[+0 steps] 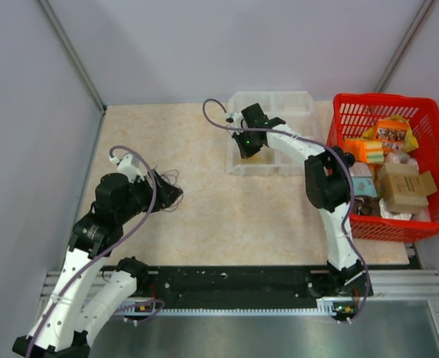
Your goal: Untangle the cables
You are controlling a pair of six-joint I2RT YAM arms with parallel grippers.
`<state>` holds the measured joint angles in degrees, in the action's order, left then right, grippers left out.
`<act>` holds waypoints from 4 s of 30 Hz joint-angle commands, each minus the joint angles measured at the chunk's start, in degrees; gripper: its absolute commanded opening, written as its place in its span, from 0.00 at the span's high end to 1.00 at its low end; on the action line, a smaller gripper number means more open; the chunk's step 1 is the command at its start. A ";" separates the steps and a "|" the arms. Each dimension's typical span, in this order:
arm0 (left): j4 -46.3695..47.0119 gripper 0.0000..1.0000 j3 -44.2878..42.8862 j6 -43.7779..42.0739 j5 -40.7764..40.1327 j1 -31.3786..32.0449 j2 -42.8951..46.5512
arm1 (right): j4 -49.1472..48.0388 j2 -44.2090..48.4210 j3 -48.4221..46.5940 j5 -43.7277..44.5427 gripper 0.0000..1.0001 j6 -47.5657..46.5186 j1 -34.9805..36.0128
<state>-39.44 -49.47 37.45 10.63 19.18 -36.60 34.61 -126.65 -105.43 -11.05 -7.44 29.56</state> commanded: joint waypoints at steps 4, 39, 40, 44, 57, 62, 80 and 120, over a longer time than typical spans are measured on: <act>1.74 0.35 0.60 0.25 -1.23 -0.19 0.39 | -0.51 -0.09 1.10 5.51 1.00 0.06 -1.70; 4.54 0.15 -2.64 12.65 -11.85 -17.68 -34.40 | -0.33 22.76 3.91 14.67 0.32 9.18 8.14; 4.72 0.16 -3.52 11.34 -12.12 -17.69 -36.07 | -0.86 23.29 4.70 12.48 0.32 10.77 8.67; -1.84 0.14 -9.75 9.83 -11.68 -17.77 -44.42 | -6.30 24.70 8.83 3.42 0.31 15.34 11.21; 1.55 0.17 0.61 5.54 -17.17 -27.35 -29.22 | -13.34 29.09 16.56 -0.81 0.31 17.99 15.09; 4.10 0.38 2.00 3.77 -7.75 -27.35 -35.29 | -14.92 31.11 18.94 -0.73 0.31 17.29 15.09; 13.86 0.29 7.37 0.17 -4.48 -22.00 -37.22 | -17.73 33.75 23.25 -2.40 0.31 19.04 15.09; 31.44 1.00 -34.38 26.52 29.97 -20.85 -16.92 | -59.58 48.25 43.63 -20.67 0.21 28.98 15.09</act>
<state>-10.66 -83.68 58.04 40.95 -1.76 -52.82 -19.07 -80.44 -65.04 -31.70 23.51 44.58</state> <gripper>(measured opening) 0.012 0.791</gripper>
